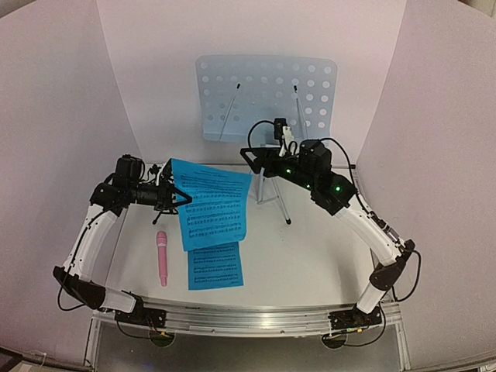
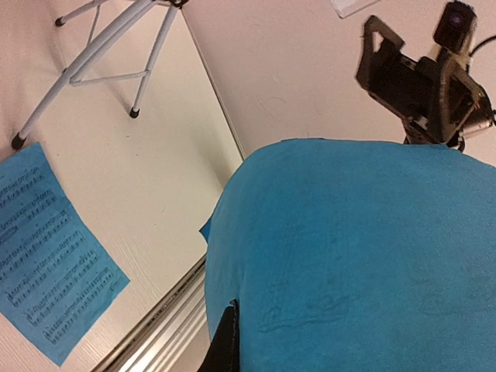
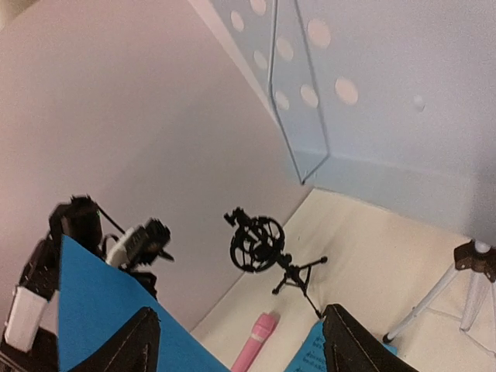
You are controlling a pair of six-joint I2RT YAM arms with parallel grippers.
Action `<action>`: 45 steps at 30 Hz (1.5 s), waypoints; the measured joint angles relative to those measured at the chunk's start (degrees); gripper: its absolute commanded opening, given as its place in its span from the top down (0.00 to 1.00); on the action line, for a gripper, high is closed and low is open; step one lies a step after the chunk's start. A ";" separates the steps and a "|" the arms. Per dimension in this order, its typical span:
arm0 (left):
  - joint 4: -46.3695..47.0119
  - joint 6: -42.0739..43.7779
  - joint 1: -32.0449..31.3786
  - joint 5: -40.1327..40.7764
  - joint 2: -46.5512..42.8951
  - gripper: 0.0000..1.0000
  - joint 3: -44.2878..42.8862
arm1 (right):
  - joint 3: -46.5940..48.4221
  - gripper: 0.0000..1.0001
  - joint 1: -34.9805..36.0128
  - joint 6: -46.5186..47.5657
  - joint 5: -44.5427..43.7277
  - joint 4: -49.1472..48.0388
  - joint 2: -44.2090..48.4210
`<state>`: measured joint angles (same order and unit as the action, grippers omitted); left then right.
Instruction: Set up the instrument practice props
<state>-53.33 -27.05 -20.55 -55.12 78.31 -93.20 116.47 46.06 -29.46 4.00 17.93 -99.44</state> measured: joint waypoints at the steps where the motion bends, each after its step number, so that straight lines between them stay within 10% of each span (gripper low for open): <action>1: -0.04 -0.93 0.77 -0.51 -0.13 1.00 0.93 | 0.32 0.32 0.07 -0.39 -1.41 -0.95 0.00; 20: -5.07 6.87 3.64 7.19 -1.10 1.00 -4.19 | 20.04 0.36 2.25 -0.09 -12.98 -19.86 -21.00; 29: -13.72 22.65 3.69 21.24 -2.13 1.00 -14.59 | 26.58 0.46 3.10 3.78 -15.30 -28.84 -29.74; 45: -17.21 25.78 3.69 23.85 2.08 1.00 -26.79 | 31.77 0.66 3.51 3.82 -18.25 -35.53 -35.15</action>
<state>-70.54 -1.27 -16.86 -31.27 80.38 -119.99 148.24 49.57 -25.64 -14.26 -17.61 -134.58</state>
